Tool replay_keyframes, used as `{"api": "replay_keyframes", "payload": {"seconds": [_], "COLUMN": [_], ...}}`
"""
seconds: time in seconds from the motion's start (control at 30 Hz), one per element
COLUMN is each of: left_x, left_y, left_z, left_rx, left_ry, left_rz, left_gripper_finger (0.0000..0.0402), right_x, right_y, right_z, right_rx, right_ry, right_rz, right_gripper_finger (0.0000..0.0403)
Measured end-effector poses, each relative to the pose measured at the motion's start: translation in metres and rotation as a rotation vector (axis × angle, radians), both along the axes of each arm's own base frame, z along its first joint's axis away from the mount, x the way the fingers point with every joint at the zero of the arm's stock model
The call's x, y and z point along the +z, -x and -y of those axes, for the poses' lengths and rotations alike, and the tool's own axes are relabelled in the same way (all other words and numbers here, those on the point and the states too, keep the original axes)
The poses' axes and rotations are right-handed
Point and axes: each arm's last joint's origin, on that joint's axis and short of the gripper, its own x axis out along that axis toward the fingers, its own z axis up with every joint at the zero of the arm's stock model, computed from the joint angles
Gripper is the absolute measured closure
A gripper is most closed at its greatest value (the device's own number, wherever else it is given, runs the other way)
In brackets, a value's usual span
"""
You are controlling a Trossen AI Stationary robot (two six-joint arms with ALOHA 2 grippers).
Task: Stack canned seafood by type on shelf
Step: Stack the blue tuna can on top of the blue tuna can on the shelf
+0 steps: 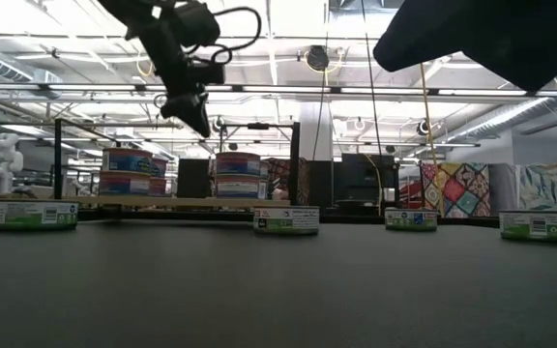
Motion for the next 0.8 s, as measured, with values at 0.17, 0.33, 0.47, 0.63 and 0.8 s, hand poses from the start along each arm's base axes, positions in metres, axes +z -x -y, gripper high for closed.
{"api": "replay_keyframes", "payload": {"seconds": [0.17, 0.33, 0.47, 0.63, 0.8], "left_x": [-0.015, -0.038, -0.049, -0.053, -0.052], "left_y": [-0.002, -0.012, -0.019, -0.023, -0.026], "left_z": [-0.015, -0.024, -0.028, -0.028, -0.025], "left_rx": [0.034, 0.039, 0.036, 0.023, -0.026], "left_ry": [0.031, 0.067, 0.08, 0.079, 0.113], "left_rz": [-0.04, -0.091, -0.108, -0.102, -0.073], "left_gripper_finger": [0.0334, 0.0334, 0.0334, 0.0334, 0.0334], "right_x": [0.0, 0.0, 0.0, 0.0, 0.0], "right_y": [-0.002, -0.003, -0.003, -0.003, -0.003], "right_z": [0.002, 0.005, 0.004, 0.005, 0.005], "right_rx": [-0.003, 0.001, 0.005, 0.008, 0.027], "right_ry": [0.008, 0.027, 0.03, 0.036, 0.059], "right_rz": [-0.004, -0.005, -0.007, -0.009, -0.016], "right_gripper_finger": [0.0403, 0.0403, 0.0403, 0.0403, 0.0403]}}
